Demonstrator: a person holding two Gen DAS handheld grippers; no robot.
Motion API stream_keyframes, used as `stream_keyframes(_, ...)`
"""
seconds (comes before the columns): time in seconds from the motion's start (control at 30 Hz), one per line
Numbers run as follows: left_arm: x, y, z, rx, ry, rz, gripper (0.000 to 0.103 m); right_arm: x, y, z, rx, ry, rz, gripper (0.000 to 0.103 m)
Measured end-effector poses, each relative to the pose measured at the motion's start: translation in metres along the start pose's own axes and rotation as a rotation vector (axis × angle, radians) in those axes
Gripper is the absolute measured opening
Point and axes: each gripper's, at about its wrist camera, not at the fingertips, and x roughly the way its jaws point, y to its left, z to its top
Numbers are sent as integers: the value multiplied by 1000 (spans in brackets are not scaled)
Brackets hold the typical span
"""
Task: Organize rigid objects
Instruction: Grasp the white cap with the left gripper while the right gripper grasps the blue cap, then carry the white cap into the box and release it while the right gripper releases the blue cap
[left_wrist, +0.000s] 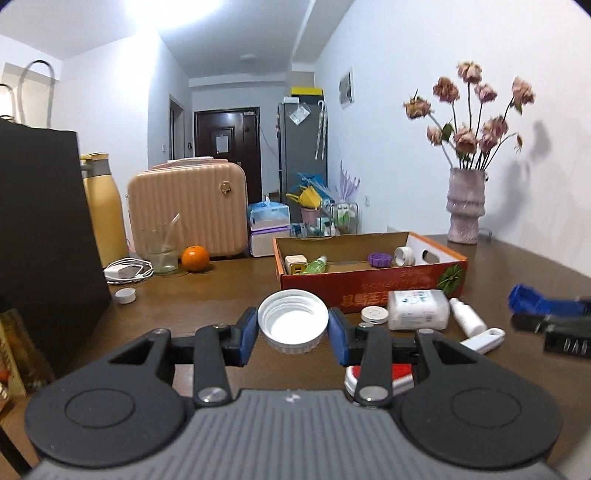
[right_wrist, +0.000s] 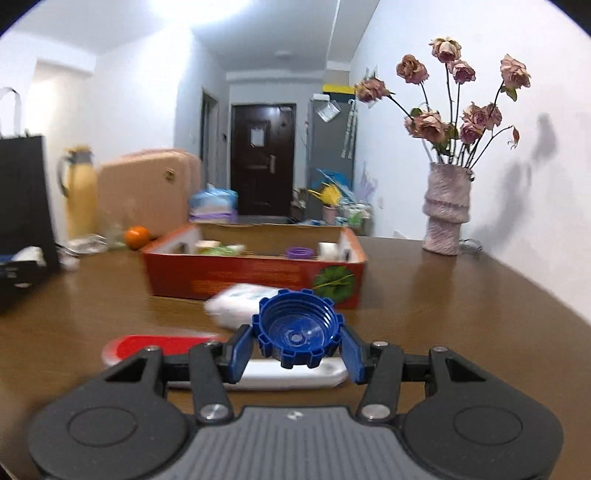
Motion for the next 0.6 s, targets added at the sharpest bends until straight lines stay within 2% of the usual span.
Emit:
stream_keyframes(0.3, -50, 5, -12, -16, -12, 5, 41, -57, 24, -4, 18, -94, 27, 50)
stream_keyframes(0.6, -55, -5, -2, 4, -47, -27, 41, -65, 15, -4, 55, -131, 24, 50)
